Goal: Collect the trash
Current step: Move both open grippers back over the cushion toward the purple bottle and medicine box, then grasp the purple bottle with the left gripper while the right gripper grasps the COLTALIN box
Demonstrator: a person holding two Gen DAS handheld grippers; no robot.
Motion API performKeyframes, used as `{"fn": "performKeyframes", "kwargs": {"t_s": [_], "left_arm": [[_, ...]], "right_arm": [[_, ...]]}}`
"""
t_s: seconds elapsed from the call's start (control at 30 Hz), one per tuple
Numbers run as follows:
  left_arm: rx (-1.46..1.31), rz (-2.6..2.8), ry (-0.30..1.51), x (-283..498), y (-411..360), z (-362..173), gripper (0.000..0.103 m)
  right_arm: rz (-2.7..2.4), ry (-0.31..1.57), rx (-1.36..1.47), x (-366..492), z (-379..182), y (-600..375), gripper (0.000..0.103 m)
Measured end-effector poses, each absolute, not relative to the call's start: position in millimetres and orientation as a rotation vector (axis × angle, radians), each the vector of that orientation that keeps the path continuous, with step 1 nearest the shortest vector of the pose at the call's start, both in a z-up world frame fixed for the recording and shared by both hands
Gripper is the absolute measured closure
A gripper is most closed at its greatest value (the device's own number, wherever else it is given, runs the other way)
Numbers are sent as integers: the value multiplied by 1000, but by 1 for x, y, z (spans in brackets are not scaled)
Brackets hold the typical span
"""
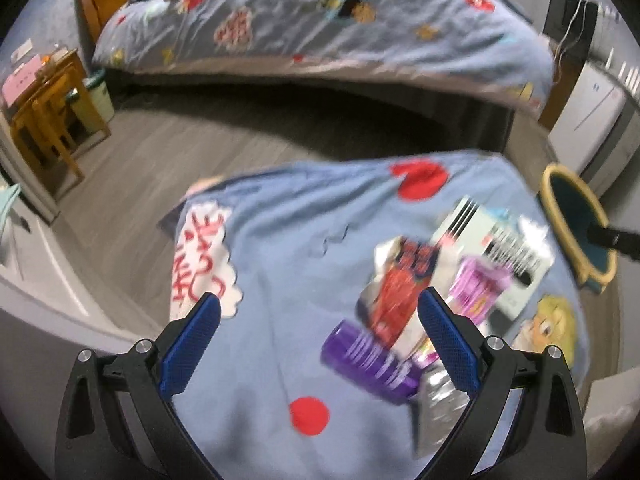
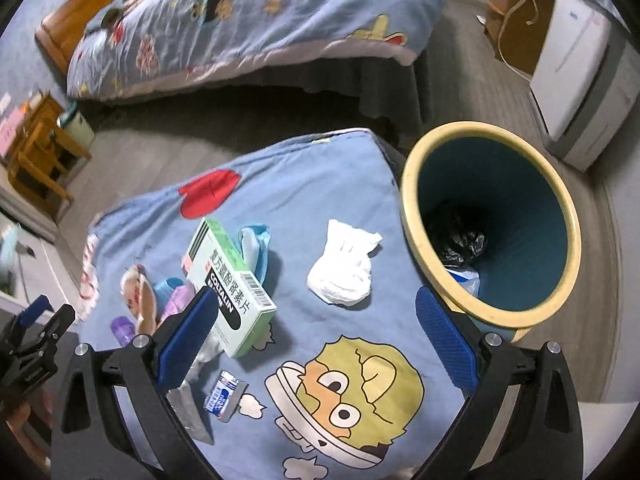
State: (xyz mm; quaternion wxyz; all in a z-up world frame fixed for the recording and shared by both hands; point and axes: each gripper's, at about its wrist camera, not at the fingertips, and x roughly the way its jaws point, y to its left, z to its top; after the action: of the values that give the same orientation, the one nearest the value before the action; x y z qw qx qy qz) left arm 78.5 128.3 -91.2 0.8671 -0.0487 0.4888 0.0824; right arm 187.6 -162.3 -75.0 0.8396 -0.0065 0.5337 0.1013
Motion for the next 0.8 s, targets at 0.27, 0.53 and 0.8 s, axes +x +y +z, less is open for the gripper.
{"fn": "performKeyframes", "kwargs": {"t_s": [0.27,0.53,0.8], "left_arm": [[-230,206,1120,77,130,-121,5],[-211,224,1183,80,119,-138,7],[-242,203,1264,85,110,-164,26]], "right_arm": [[251,1150,-75,188,-93,-139,6],[266,1174,-54,193,-102,-139,6],[276,1193,-46,197,-113,-142,12]]}}
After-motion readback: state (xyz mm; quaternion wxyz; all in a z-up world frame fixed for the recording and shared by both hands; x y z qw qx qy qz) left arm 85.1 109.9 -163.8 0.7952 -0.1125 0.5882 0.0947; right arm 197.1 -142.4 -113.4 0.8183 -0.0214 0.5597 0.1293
